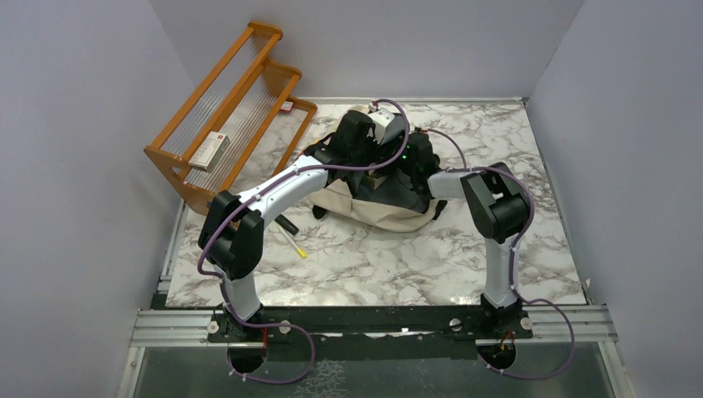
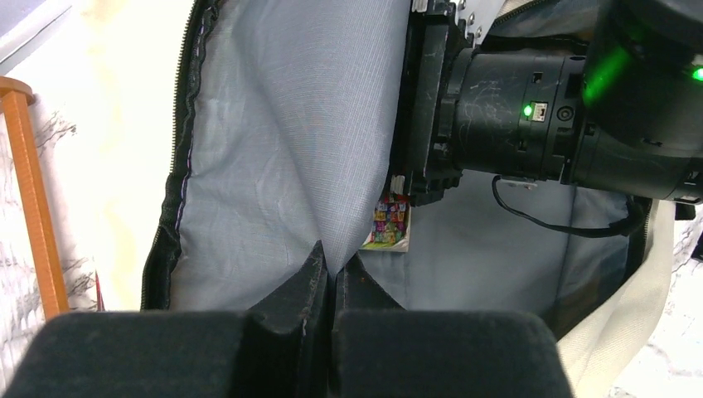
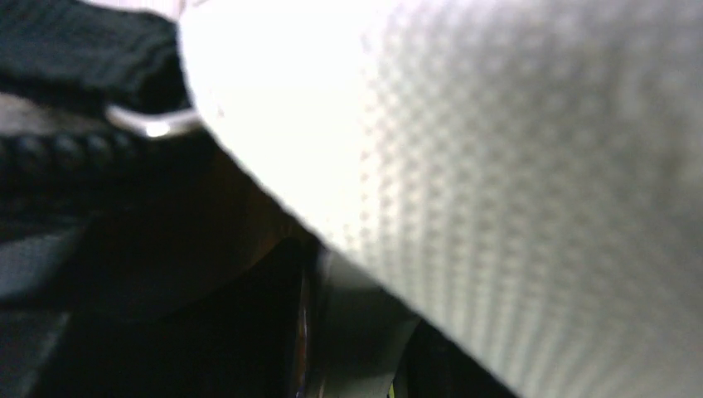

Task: Pack the student bag
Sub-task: Place the book in the student bag.

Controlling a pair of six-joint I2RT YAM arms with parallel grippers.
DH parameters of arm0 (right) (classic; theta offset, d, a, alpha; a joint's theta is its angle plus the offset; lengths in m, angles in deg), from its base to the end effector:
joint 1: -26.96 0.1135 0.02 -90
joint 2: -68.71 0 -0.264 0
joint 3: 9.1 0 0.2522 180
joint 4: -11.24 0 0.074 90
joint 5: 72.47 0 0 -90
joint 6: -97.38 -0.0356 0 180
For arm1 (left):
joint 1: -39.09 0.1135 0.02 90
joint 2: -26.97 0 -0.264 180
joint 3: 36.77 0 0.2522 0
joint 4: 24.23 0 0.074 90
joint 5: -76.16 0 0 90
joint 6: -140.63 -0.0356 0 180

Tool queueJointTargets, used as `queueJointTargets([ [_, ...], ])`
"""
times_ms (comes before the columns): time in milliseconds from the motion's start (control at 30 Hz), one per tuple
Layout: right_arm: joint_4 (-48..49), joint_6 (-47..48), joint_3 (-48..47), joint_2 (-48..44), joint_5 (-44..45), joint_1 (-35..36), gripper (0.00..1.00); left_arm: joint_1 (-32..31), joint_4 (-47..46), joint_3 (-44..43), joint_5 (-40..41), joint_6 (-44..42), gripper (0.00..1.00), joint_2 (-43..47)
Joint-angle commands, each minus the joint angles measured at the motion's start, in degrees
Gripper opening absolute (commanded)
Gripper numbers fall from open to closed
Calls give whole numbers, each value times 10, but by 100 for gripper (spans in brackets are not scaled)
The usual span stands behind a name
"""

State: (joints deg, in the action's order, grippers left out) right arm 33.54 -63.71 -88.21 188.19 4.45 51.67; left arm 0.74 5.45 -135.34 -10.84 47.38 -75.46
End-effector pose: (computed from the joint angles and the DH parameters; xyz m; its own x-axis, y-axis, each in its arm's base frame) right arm 0.4012 0.1935 0.1463 -0.6614 0.7100 -0.2417 0.0713 0.3803 0.9221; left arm 0.3303 -0.2590 0.2938 -0.3994 0.3882 -0.8305 0.6090 0.7895 0.0761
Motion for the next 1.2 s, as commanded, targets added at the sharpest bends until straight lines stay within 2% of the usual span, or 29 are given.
queueJointTargets([
  [0, -74, 56, -41, -21, 24, 4, 57, -6, -28, -4, -22, -1, 0, 13],
  [33, -90, 61, -47, -23, 20, 4, 66, -6, -28, -3, -24, -2, 0, 13],
  [67, -110, 65, -53, -28, 16, 3, 70, -6, -29, -1, -26, -3, 0, 13],
  [233, -184, 103, -70, -49, 13, -4, 84, -6, -30, 0, -23, -8, 0, 13],
  [333, -231, 128, -73, -65, 16, -10, 89, -6, -30, 1, -21, -11, 0, 11],
  [567, -281, 176, -10, -141, 17, -35, 92, -6, -30, 2, -16, -11, 0, 0],
  [833, -339, 268, 79, -274, 38, -42, 92, -6, -22, -6, -27, -11, 0, -14],
  [1100, -439, 340, 145, -439, 119, -43, 92, -33, -1, -19, -30, -20, 0, -27],
  [1133, -445, 343, 153, -465, 127, -44, 92, -41, 2, -19, -27, -24, 1, -28],
  [1167, -454, 347, 160, -481, 128, -46, 92, -50, 4, -19, -22, -31, 9, -28],
])
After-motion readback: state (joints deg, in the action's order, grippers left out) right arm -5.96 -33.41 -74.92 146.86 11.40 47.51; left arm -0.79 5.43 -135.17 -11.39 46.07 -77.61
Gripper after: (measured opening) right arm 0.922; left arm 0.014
